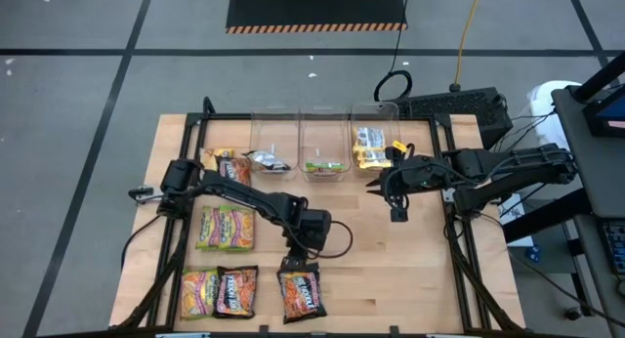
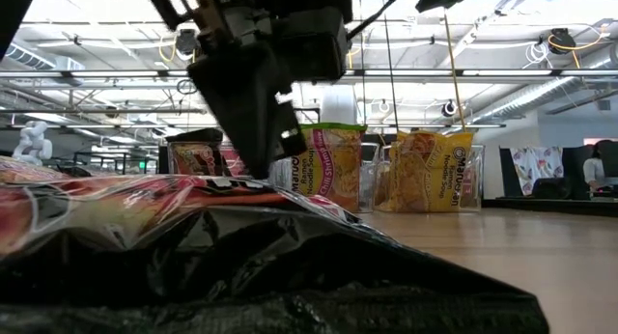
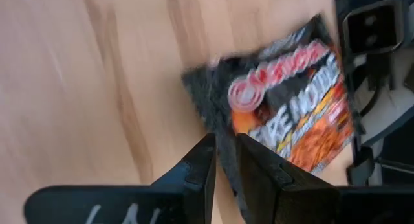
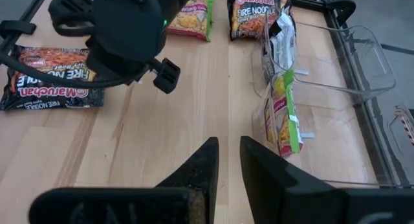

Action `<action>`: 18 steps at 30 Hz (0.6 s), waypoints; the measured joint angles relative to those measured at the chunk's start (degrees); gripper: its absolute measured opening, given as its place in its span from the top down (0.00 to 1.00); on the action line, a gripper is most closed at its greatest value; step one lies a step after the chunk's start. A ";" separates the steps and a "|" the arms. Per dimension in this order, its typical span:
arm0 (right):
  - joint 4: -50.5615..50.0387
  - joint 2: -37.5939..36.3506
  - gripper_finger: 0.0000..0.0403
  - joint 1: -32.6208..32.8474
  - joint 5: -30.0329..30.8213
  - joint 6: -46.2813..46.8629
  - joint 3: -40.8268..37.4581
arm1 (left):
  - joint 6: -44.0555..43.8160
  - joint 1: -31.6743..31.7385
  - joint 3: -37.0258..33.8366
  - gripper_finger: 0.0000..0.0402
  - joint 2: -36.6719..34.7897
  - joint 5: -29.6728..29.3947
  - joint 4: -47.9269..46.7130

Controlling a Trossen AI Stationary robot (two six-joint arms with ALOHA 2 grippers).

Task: Sort Maruchan noodles
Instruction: Put the black noodle pack into the left transparent bin

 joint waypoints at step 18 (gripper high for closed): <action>0.44 0.00 0.85 0.00 -0.14 -0.01 0.02 | -1.98 -0.66 0.00 0.83 3.74 1.34 0.42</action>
